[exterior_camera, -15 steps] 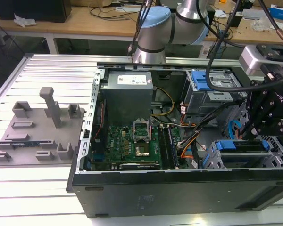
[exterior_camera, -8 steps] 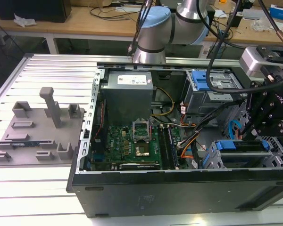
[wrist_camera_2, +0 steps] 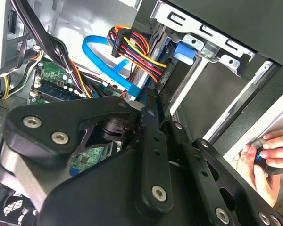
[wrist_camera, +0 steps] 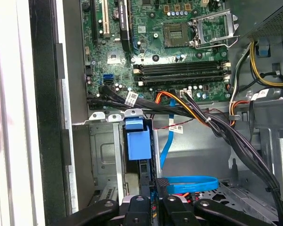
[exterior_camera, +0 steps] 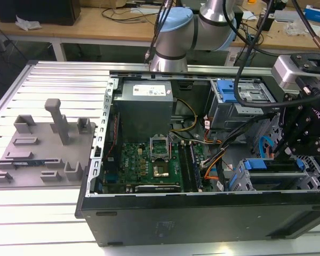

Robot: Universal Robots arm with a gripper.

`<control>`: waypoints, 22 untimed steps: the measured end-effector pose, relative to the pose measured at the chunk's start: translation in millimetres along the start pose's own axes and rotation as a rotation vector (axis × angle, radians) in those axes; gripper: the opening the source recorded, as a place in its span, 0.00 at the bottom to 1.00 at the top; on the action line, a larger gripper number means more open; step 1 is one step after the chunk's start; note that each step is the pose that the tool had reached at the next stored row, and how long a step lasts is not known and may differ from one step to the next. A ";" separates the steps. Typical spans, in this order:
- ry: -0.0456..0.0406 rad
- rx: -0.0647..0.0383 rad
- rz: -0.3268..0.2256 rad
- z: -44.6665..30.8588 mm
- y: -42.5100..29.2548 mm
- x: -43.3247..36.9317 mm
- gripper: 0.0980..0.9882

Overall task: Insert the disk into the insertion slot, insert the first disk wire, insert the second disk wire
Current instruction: 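Insert the second disk wire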

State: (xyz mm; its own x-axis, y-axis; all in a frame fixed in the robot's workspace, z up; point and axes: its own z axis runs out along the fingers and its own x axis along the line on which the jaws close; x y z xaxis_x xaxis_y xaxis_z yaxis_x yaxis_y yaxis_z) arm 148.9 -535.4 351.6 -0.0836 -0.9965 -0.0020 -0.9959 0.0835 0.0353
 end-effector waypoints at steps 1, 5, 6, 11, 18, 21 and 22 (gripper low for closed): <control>-0.0001 0.000 0.000 0.5 -0.1 0.1 0.07; -0.0001 0.000 0.000 1.8 -0.3 0.4 0.07; -0.0001 0.000 0.000 2.2 -0.4 0.5 0.07; 0.0000 0.000 0.000 4.1 -0.8 0.9 0.07; 0.0000 0.000 0.000 7.3 -1.0 1.3 0.07; -0.0001 0.000 0.000 8.5 -1.0 1.4 0.07; -0.0001 0.000 0.000 8.8 -1.0 1.5 0.07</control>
State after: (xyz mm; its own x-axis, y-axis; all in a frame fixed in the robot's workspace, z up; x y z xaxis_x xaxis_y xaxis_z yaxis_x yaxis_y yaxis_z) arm 149.5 -536.9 342.7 -0.0837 -0.9965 -0.0021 -0.9959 0.0835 0.0353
